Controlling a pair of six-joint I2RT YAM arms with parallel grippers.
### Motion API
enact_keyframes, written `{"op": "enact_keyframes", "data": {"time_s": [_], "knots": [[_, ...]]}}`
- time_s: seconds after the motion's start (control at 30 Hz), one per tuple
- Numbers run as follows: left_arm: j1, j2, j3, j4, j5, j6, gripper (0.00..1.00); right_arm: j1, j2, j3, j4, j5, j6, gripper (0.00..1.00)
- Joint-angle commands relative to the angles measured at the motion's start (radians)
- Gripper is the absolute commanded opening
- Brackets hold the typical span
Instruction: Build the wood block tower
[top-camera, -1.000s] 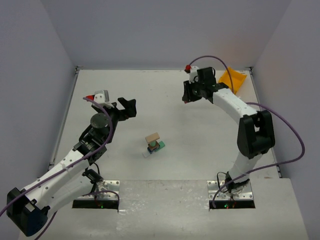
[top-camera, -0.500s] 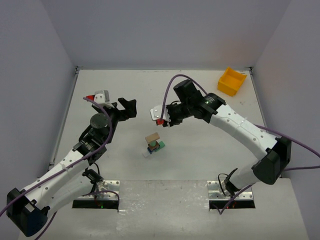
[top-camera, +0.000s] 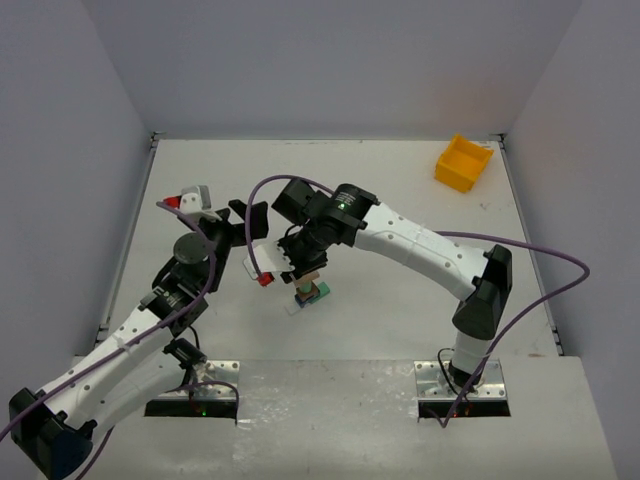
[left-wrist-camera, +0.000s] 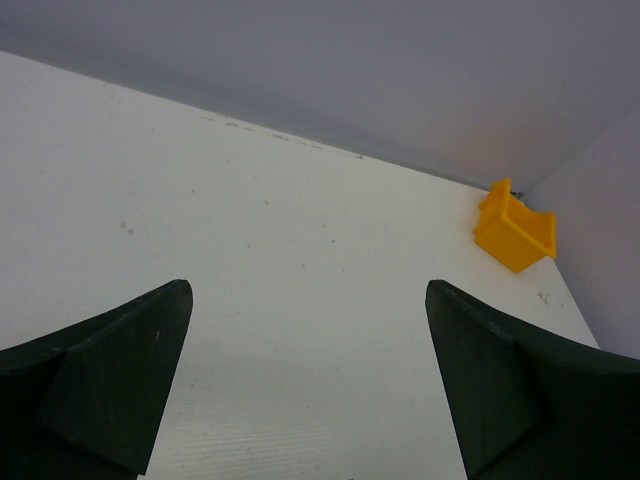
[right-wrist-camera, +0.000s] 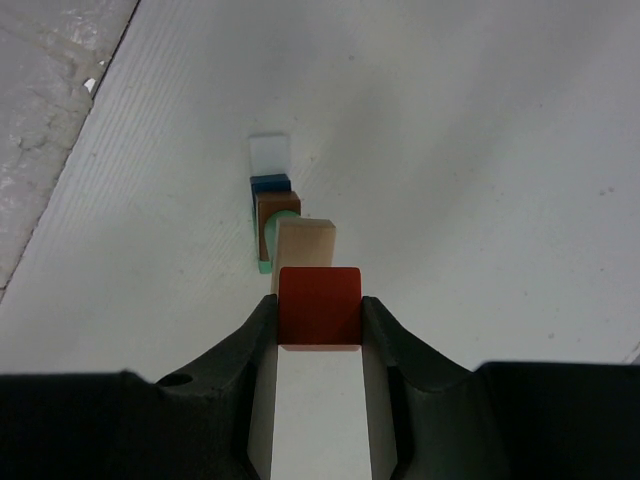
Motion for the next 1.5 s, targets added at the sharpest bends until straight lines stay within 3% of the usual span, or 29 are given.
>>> {"op": "enact_keyframes", "data": {"time_s": [0.0,0.23,0.43,1.47], "knots": [[0.002,-0.022,-0.011,0.023,-0.031,-0.014,1.0,0.01,0.017,0.058,-0.069,0.031,0.055,0.03],[0.0,0.005,0.007,-0.023,-0.129,-0.077,1.0,0.01,0.017,0.028,-0.041,0.012,0.082,0.04],[0.002,0.005,0.0,-0.008,-0.141,-0.085,1.0,0.008,-0.03,-0.1,0.081,0.014,0.077,0.03],[0.003,0.086,0.047,-0.082,-0.321,-0.17,1.0,-0.026,0.0,-0.099,0.121,0.023,0.078,0.08]]}}
